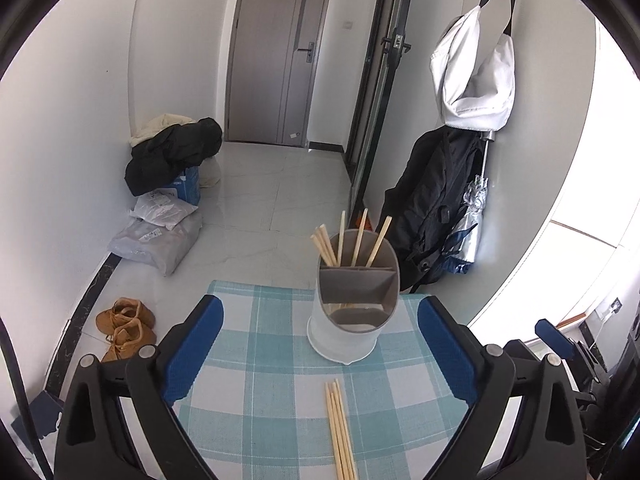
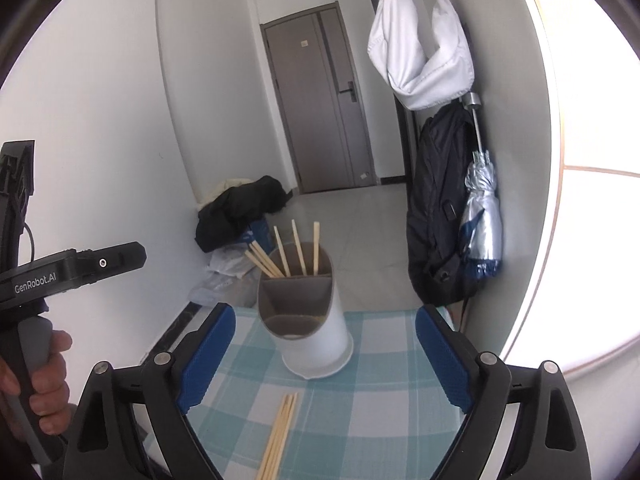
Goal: Organize utensils
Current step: 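Move both open grippers back over the remaining chopsticks on the cloth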
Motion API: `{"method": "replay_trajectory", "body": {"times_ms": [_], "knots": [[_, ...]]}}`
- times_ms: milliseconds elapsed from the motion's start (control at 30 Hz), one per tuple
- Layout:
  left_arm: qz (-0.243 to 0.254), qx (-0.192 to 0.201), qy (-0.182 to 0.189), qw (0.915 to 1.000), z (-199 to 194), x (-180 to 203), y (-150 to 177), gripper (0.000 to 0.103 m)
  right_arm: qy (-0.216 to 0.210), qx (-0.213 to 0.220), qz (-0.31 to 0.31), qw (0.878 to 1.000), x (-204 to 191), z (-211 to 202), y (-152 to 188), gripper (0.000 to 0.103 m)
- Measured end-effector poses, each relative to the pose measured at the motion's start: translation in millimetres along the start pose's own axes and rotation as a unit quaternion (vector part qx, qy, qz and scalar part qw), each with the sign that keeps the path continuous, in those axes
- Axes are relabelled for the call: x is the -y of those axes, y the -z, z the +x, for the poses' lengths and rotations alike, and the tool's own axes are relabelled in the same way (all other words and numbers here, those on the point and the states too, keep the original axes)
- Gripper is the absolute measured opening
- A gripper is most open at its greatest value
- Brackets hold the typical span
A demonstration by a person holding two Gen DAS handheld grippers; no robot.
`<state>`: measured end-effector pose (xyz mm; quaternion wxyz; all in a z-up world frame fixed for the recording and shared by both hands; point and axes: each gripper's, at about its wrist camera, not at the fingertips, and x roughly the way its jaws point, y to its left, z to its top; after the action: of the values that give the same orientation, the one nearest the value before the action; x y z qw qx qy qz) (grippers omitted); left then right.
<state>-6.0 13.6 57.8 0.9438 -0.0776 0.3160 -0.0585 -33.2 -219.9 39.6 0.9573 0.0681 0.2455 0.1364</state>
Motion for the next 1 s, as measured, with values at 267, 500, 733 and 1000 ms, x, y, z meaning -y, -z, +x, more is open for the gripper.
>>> {"method": "replay_trajectory", "body": {"times_ms": [267, 500, 733, 1000], "knots": [[-0.001, -0.008, -0.013, 0.9999, 15, -5, 23, 0.096, 0.035, -0.007, -0.006, 0.999, 1, 4, 26, 0.095], [0.004, -0.026, -0.020, 0.9994, 39, -10, 44, 0.096, 0.043, -0.045, -0.009, 0.998, 3, 22, 46, 0.095], [0.005, -0.043, -0.030, 0.9986, 61, -23, 65, 0.096, 0.039, -0.086, -0.001, 0.996, 5, 45, 63, 0.095], [-0.019, -0.091, -0.055, 0.9941, 82, -46, 75, 0.096, 0.031, -0.162, -0.011, 0.986, -4, 79, 91, 0.094]]}}
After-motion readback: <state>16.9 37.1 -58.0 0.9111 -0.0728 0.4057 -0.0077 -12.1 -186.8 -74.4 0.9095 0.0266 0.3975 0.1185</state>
